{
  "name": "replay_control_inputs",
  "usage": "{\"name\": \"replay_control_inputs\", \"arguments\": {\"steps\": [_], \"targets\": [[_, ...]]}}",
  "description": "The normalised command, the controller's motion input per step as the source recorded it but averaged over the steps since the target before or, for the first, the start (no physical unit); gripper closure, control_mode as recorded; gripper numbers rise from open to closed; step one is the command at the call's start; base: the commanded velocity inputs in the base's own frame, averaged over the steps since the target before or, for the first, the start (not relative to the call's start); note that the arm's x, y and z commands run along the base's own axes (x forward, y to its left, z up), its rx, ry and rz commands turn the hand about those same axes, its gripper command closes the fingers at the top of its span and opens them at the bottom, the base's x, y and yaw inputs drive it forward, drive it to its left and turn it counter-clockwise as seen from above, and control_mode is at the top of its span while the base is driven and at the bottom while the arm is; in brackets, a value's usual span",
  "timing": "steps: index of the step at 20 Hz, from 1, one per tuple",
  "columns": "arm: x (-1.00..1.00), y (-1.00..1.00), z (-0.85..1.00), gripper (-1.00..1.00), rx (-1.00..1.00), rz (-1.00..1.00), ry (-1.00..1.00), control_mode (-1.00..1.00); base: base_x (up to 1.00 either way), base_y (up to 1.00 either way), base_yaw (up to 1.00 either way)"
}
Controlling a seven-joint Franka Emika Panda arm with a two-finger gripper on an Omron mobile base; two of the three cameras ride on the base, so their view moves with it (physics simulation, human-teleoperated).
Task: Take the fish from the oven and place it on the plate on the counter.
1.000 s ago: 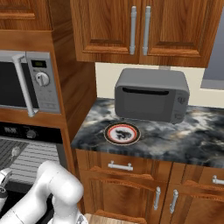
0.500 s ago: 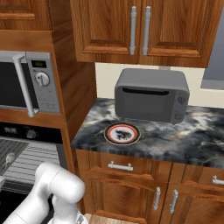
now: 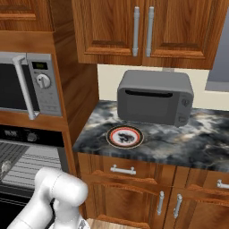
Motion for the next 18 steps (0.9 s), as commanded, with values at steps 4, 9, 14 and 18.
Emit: {"name": "replay_control_inputs", "arguments": {"steps": [4, 9, 14, 18], "targets": [[-1.0, -0.04, -0.3, 1.0, 0.0, 0.04, 0.0, -1.0, 0.0, 0.0, 0.0], [-0.56, -0.01, 0.38, 1.0, 0.01, 0.01, -0.01, -1.0, 0.0, 0.0, 0.0], [-0.55, -0.09, 0.98, 1.0, 0.07, 0.0, -0.09, -1.0, 0.0, 0.0, 0.0], [-0.36, -0.05, 1.0, 1.0, 0.08, 0.0, -0.08, -1.0, 0.0, 0.0, 0.0]]}}
